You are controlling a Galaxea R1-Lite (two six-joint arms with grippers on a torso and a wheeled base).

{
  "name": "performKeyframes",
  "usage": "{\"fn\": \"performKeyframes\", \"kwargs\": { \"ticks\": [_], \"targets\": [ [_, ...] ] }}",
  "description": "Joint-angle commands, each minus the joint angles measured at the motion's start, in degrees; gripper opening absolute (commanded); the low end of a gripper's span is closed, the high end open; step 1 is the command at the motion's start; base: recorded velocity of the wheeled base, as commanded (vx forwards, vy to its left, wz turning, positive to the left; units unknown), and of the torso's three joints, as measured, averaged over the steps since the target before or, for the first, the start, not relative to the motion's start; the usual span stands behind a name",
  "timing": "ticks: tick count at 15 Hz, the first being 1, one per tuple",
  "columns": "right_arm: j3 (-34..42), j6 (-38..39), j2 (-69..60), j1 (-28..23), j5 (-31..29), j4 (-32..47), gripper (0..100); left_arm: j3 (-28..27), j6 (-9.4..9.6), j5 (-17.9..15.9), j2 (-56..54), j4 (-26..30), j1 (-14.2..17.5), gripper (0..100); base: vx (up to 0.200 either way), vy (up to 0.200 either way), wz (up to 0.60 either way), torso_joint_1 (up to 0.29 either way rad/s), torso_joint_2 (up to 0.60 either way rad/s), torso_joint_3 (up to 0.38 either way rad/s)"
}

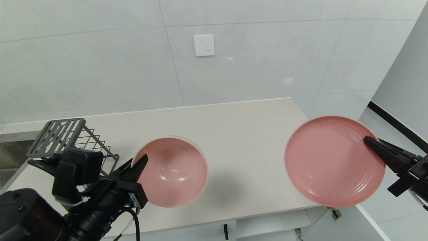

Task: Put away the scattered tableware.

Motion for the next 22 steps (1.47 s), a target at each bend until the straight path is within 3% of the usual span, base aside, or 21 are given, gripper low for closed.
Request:
{"fn": "performKeyframes", "kwargs": {
  "ticks": [1, 3, 4, 8, 12, 18, 22],
  "targets": [
    [-0.2, -0.1, 0.5, 0.0, 0.0, -0.1, 0, -0.6, 1.49, -0.2, -2.1, 0.0, -0.3, 0, 0.0, 0.0, 0.0, 0.0, 0.0, 0.0],
    [-0.2, -1.2, 1.3, 1.3, 0.0, -0.1, 0, -0.9, 5.88, -0.1, -5.0, 0.0, -0.3, 0, 0.0, 0.0, 0.0, 0.0, 0.0, 0.0],
    [0.0, -1.2, 1.9, 2.3, 0.0, -0.1, 0, -0.9, 6.5, -0.1, -5.5, 0.0, -0.3, 0, 0.0, 0.0, 0.0, 0.0, 0.0, 0.0],
    [0.0, -1.1, 3.6, 4.1, -0.1, -0.1, 0, -0.2, 6.5, -0.1, -5.7, 0.0, -0.3, 0, 0.0, 0.0, 0.0, 0.0, 0.0, 0.0],
    [-0.1, -0.7, 5.1, 4.1, -0.1, -0.1, 0, -0.6, 6.59, -0.2, -7.0, 0.0, -0.2, 0, 0.0, 0.0, -0.6, 0.005, 0.0, 0.002],
    [0.0, -0.7, 5.2, 4.1, -0.1, -0.1, 0, -0.7, 6.59, -0.2, -7.2, 0.0, -0.1, 0, 0.0, 0.0, 0.0, 0.0, 0.0, 0.0],
    [-0.2, -0.9, 4.8, 4.1, -0.1, -0.1, 0, -0.7, 6.5, -0.1, -7.4, 0.0, -0.1, 0, -0.2, 0.0, 0.0, 0.004, 0.0, 0.002]
  ]
}}
